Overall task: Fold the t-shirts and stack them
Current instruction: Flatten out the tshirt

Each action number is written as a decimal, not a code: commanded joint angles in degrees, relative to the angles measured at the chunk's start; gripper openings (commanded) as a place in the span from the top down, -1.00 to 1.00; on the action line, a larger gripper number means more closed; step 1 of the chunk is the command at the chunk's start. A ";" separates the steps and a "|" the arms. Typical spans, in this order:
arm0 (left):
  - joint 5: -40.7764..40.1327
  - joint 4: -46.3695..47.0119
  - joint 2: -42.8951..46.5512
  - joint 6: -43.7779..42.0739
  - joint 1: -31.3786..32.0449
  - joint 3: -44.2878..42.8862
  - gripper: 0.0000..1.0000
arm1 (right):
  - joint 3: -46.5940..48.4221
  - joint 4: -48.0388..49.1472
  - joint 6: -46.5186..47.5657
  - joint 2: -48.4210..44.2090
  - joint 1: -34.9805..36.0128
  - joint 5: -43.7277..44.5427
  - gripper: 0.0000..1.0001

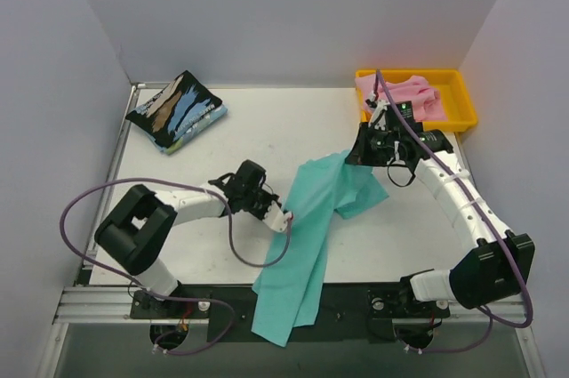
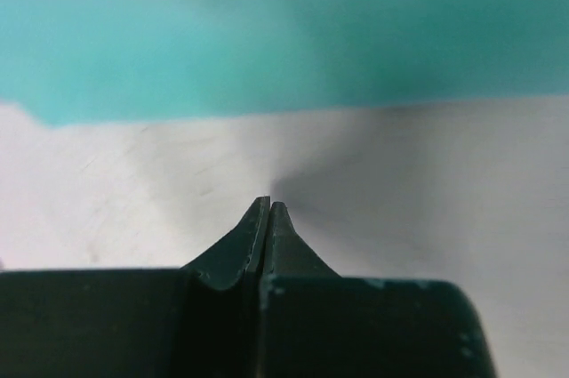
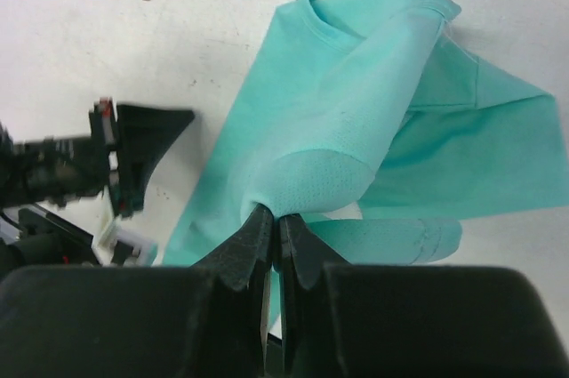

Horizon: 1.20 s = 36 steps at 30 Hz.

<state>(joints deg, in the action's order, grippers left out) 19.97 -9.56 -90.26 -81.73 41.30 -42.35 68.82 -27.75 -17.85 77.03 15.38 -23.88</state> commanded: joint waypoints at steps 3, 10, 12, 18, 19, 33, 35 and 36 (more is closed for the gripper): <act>-8.01 12.03 -8.70 5.69 -8.95 -18.45 1.00 | 6.59 -0.12 -7.02 -2.15 -3.68 -1.78 1.00; 3.05 -11.93 -6.69 27.83 -8.09 -36.91 0.51 | 10.28 9.90 -19.15 -2.68 -12.47 2.75 1.00; 4.38 -15.81 -5.20 32.85 -4.85 -38.07 0.31 | 10.11 11.83 -20.46 -1.20 -13.87 6.28 1.00; 5.69 -17.59 -2.46 39.63 7.12 -35.44 0.23 | 7.74 15.80 -23.73 7.24 -18.62 6.73 1.00; 7.52 -17.68 -2.90 40.68 9.04 -35.70 0.21 | 7.65 15.79 -23.38 7.95 -18.89 8.13 1.00; 11.15 -23.91 -14.07 70.74 20.83 -47.74 -0.26 | 5.45 13.60 -17.93 11.29 -19.33 13.86 1.00; 10.01 -22.53 -14.42 73.72 22.51 -46.08 -0.45 | 5.63 13.16 -16.87 11.64 -19.33 14.03 1.00; 8.35 -21.56 -14.68 77.04 23.64 -44.24 -0.61 | 5.80 12.90 -16.17 11.99 -19.33 13.86 1.00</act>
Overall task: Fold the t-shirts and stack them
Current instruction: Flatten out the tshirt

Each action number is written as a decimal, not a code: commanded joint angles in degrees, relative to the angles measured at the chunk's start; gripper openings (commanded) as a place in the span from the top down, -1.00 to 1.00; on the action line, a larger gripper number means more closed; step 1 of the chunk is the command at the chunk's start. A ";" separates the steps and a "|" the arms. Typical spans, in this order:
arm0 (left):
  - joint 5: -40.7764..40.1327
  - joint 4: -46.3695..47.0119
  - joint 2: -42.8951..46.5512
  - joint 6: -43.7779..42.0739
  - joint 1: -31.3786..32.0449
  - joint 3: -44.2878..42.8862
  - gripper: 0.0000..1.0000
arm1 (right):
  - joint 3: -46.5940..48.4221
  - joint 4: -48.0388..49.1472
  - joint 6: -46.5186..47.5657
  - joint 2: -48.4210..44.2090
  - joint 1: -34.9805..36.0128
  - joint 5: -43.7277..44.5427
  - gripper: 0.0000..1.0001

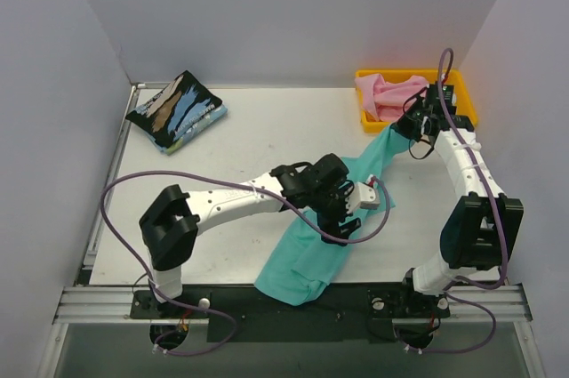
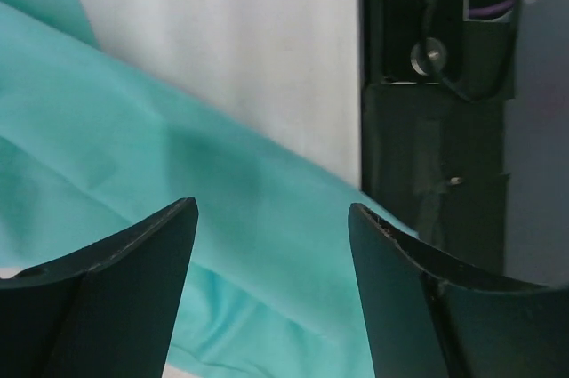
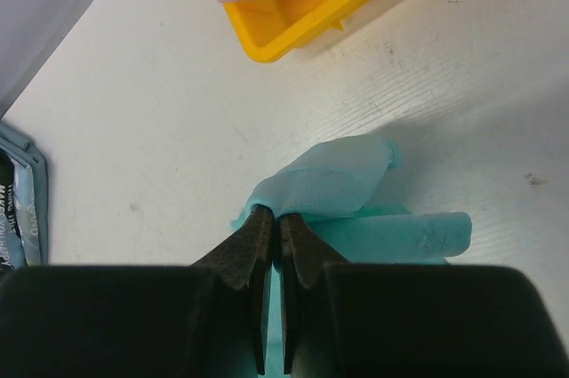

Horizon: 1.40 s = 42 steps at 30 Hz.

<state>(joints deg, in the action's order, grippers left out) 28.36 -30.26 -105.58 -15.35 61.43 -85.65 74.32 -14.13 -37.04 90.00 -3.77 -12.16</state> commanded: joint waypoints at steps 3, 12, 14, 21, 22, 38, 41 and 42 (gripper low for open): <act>-6.63 3.97 0.03 17.08 5.71 3.02 -0.68 | -0.14 -1.69 4.43 -0.79 -0.18 1.88 1.00; -25.02 9.77 -3.14 29.24 12.66 9.71 -0.76 | -3.13 -1.69 7.86 -1.58 -0.54 -1.72 1.00; -26.51 10.22 -3.93 29.50 13.54 8.66 -0.76 | -3.74 -1.69 7.94 -1.93 -0.54 -1.99 1.00; -31.17 3.65 -5.51 29.15 13.46 5.68 0.59 | -4.63 -1.43 8.65 -4.13 -1.50 -2.77 1.00; -30.91 2.85 -5.51 29.24 13.28 5.06 0.63 | -4.54 -1.34 8.65 -4.21 -1.59 -2.95 1.00; -26.88 0.73 -7.88 25.64 16.08 -1.45 -0.38 | -3.40 -1.25 8.65 -3.78 -1.77 -5.77 1.00; -27.04 1.69 -8.41 24.41 18.11 -1.89 -0.23 | -3.22 -1.08 8.47 -3.43 -1.77 -6.29 1.00; -26.87 1.78 -8.41 24.32 18.63 -1.46 -0.19 | -3.22 -0.99 8.21 -3.42 -1.77 -6.64 1.00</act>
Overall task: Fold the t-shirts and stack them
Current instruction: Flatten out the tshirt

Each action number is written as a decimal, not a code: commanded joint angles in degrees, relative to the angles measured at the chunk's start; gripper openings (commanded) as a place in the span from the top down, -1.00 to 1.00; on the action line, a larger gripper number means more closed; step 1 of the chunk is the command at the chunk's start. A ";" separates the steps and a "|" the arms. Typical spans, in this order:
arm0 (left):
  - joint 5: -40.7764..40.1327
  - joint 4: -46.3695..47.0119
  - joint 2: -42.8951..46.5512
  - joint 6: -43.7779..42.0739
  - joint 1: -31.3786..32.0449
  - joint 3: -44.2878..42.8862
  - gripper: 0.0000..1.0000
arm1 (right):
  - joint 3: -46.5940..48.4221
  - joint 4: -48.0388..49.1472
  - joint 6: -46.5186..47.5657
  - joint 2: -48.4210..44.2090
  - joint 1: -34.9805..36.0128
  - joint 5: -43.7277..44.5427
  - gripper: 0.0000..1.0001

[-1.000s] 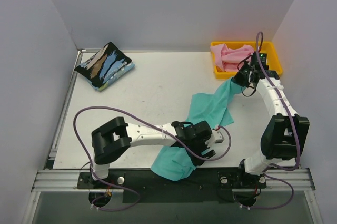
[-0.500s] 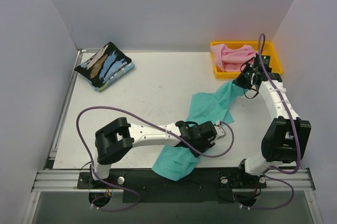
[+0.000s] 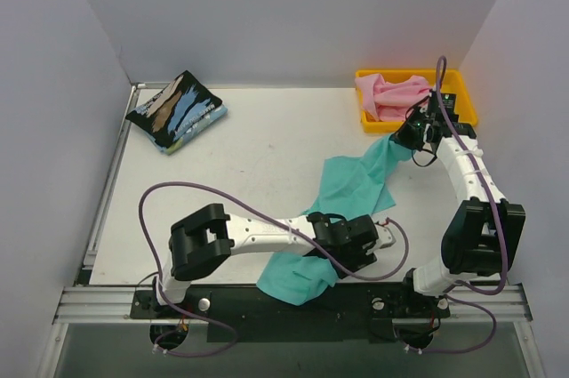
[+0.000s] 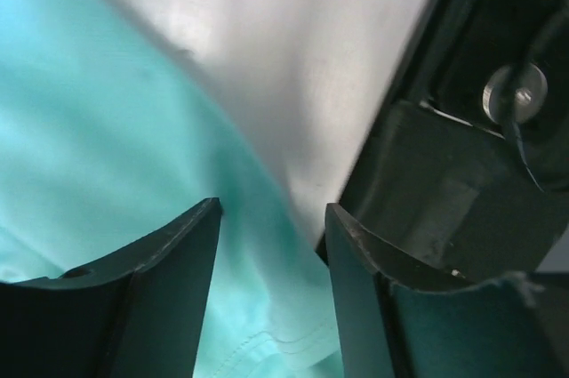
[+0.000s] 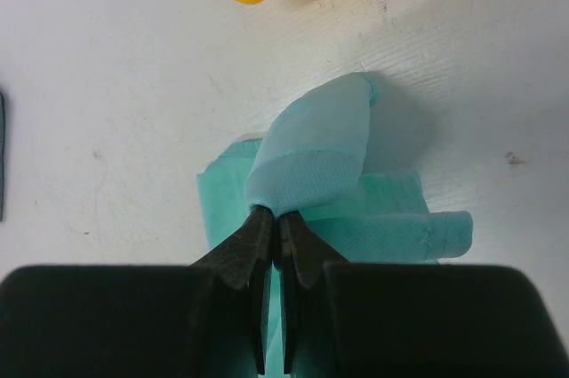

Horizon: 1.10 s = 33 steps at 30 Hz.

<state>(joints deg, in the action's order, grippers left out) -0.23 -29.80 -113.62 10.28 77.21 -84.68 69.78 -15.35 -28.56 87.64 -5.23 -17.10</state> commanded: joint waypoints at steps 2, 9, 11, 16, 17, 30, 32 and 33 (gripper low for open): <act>3.30 1.59 -0.55 -2.20 3.38 -0.93 -0.13 | 1.33 0.59 -0.62 -0.89 -0.21 -2.23 1.00; -9.60 3.61 -1.78 -12.28 3.83 1.72 -0.22 | 0.89 1.38 -0.71 -2.03 -0.21 -2.85 1.00; -9.70 4.14 -2.04 -13.18 3.83 2.59 -0.22 | -0.34 1.99 -0.97 -2.64 -0.21 -2.85 1.00; -6.37 2.91 -2.22 -11.17 3.74 3.91 0.05 | -1.92 2.35 -0.71 -3.70 -0.30 -2.94 1.00; -4.54 2.91 -2.22 -10.64 3.65 3.83 0.17 | -2.27 2.43 -0.62 -3.87 -0.30 -2.59 1.00; 11.36 -8.77 8.32 -17.90 -10.82 -5.65 1.00 | 3.16 -2.49 -3.60 -10.90 -10.47 -10.46 1.00; 18.03 -11.85 12.62 -20.90 -16.70 -9.25 1.00 | 5.70 -2.75 -5.10 -14.06 -13.82 -14.34 1.00; 19.81 -13.86 15.60 -21.61 -19.18 -10.49 1.00 | 6.68 -3.36 -5.19 -16.25 -14.71 -15.41 1.00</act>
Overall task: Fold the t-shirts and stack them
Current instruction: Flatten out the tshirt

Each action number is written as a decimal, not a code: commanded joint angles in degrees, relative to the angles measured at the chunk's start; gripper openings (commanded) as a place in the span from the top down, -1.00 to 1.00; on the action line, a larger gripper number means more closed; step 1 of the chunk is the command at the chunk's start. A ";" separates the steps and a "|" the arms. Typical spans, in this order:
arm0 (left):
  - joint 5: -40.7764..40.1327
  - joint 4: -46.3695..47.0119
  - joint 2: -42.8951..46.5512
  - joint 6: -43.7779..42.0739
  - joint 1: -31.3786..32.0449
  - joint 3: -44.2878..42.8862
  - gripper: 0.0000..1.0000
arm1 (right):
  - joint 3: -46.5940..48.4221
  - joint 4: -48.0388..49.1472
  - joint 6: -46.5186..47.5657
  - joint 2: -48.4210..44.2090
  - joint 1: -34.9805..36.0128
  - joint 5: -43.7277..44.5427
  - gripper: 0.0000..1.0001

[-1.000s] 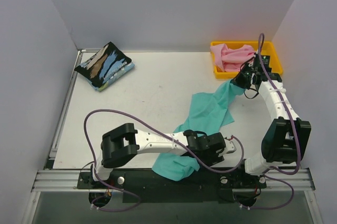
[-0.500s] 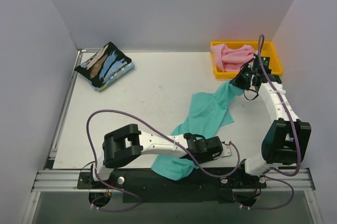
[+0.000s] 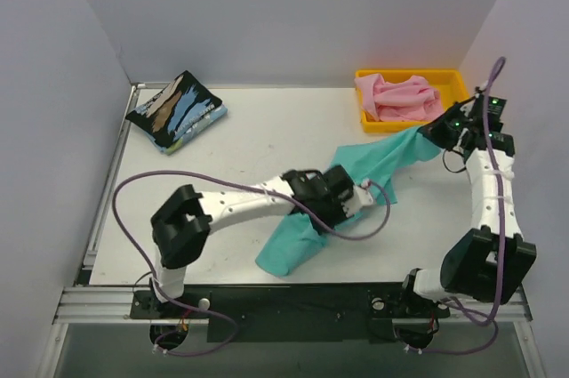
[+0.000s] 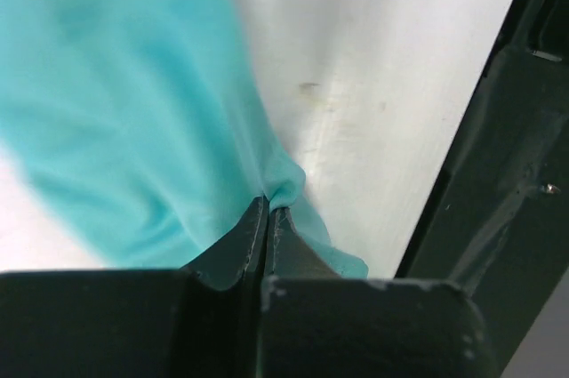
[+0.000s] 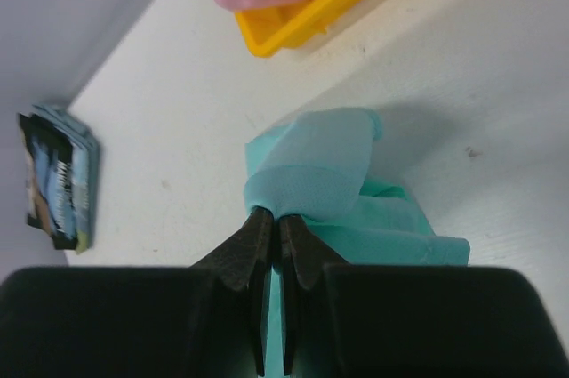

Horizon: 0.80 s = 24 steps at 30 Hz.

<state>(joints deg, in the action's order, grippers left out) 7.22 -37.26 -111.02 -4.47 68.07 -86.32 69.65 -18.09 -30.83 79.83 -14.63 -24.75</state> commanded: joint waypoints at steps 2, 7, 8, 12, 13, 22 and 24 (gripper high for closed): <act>17.02 -9.31 16.69 -8.62 -16.37 -12.89 1.00 | 10.06 -1.77 -2.75 -11.52 -7.25 -9.26 1.00; 21.08 -14.86 27.41 -13.63 -29.04 -17.48 1.00 | 17.61 -1.78 -3.62 -17.95 -8.13 -13.03 1.00; 21.16 -14.86 29.35 -13.90 -31.40 -17.13 1.00 | 18.59 -1.78 -3.71 -19.18 -8.04 -13.82 1.00; 20.03 -11.79 39.20 -14.42 -35.81 -12.74 1.00 | 23.77 -1.69 -4.85 -21.99 -7.52 -16.55 1.00; 19.41 -10.74 42.17 -14.34 -36.17 -11.77 1.00 | 24.04 -1.69 -5.38 -22.52 -7.60 -16.73 1.00; 9.56 -5.82 52.75 -24.43 -40.56 10.71 1.00 | 2.92 3.93 -9.34 -34.65 -0.42 -16.66 1.00; 11.05 -4.67 50.74 -26.63 -42.23 12.49 1.00 | -5.00 4.20 -8.20 -36.94 4.41 -12.19 1.00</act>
<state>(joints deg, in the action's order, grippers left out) 19.92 -45.23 -56.73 -24.12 28.49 -78.78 77.25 -16.05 -38.20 44.66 -16.78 -41.32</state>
